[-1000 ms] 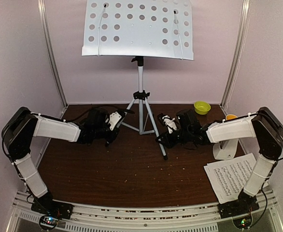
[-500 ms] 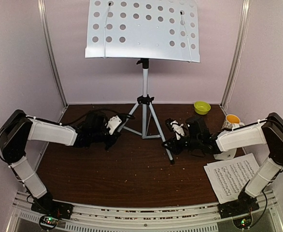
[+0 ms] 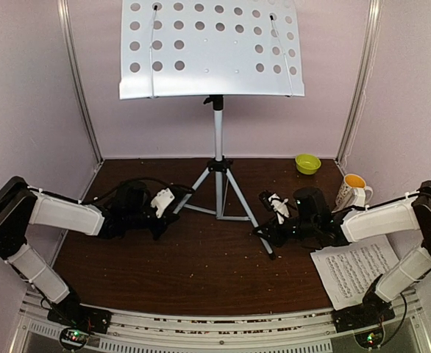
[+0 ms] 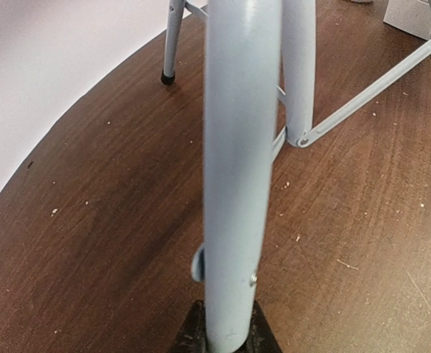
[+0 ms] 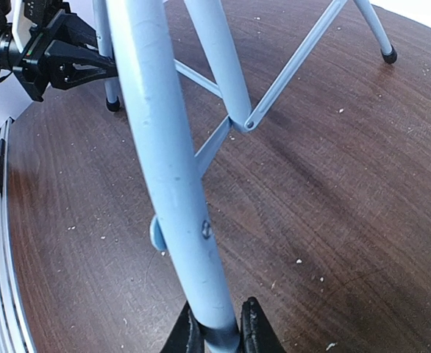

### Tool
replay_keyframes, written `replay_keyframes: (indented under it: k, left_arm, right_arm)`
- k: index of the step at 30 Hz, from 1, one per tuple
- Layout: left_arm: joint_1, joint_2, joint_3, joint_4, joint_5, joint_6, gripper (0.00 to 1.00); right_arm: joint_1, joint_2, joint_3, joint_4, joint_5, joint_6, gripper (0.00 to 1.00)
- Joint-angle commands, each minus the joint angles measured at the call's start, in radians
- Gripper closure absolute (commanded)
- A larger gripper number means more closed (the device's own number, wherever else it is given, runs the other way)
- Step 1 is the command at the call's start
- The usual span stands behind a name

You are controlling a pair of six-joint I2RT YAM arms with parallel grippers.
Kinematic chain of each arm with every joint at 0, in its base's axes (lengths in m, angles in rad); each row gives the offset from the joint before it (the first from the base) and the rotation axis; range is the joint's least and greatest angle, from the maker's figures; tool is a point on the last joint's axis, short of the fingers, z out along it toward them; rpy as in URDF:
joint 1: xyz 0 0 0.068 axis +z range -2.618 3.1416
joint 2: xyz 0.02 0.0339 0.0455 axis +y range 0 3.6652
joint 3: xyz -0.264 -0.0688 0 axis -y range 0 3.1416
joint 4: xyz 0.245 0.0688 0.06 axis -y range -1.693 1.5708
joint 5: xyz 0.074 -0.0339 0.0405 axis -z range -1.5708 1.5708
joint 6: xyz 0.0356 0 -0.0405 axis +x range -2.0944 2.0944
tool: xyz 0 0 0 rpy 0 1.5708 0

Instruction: Set up the instrument practice props

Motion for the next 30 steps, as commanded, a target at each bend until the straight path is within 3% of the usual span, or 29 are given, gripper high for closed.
replay_keyframes:
  k: [1,11,23,30]
  left_arm:
    - [0.065,0.030,0.002,-0.023,-0.066,-0.088,1.00]
    - [0.064,0.055,0.097,-0.079,-0.076,-0.076,1.00]
    - [0.064,0.085,0.161,-0.057,-0.146,-0.065,1.00]
    - [0.064,0.168,0.250,-0.013,-0.088,-0.044,1.00]
  right_arm:
    - [0.021,-0.005,-0.061,-0.149,0.088,0.189,1.00]
    - [0.192,0.053,-0.030,-0.057,0.144,0.286,1.00]
    - [0.195,0.136,0.088,-0.069,0.205,0.273,1.00]
    - [0.203,0.158,0.140,-0.074,0.203,0.270,1.00]
